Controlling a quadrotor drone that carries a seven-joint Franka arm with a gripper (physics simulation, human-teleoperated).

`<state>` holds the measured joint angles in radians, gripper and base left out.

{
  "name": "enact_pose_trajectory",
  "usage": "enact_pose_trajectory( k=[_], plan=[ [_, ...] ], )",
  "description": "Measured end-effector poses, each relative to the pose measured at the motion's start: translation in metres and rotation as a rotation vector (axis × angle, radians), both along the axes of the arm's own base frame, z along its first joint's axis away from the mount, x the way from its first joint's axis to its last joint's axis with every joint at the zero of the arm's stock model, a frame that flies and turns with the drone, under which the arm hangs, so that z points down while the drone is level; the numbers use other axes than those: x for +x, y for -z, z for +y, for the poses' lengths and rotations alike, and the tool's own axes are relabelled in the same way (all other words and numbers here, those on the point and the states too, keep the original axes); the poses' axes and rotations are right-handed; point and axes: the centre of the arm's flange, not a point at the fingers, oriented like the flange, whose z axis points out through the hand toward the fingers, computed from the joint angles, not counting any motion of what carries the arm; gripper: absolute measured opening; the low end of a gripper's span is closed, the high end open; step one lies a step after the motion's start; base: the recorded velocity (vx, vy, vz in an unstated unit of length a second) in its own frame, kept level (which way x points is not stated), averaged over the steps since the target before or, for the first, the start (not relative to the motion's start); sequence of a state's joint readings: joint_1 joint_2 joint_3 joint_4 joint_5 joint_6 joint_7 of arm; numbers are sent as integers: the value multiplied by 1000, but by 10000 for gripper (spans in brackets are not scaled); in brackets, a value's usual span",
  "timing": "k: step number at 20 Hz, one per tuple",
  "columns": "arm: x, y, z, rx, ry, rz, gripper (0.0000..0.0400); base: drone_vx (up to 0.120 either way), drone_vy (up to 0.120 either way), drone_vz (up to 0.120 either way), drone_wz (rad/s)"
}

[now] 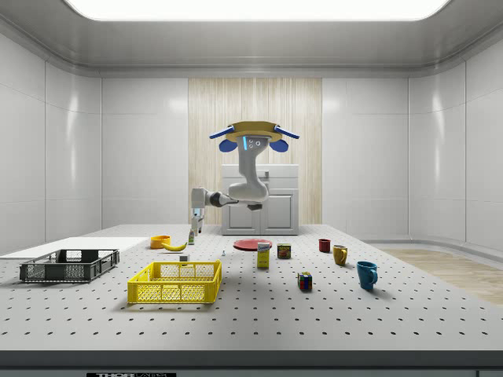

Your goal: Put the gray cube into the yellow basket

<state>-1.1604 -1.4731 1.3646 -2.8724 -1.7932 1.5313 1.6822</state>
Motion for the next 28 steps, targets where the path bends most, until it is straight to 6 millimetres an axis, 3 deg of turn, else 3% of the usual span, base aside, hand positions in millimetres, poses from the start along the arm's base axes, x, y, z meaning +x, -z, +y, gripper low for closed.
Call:
enact_pose_trajectory(
  k=[10,17,28],
  plan=[
    [0,0,0,0,0,0,400,116,0,-120,0],
    [0,-18,1,0,0,0,400,0,0,0,0],
    [5,-47,17,0,0,0,400,0,0,0,0]
  ],
)
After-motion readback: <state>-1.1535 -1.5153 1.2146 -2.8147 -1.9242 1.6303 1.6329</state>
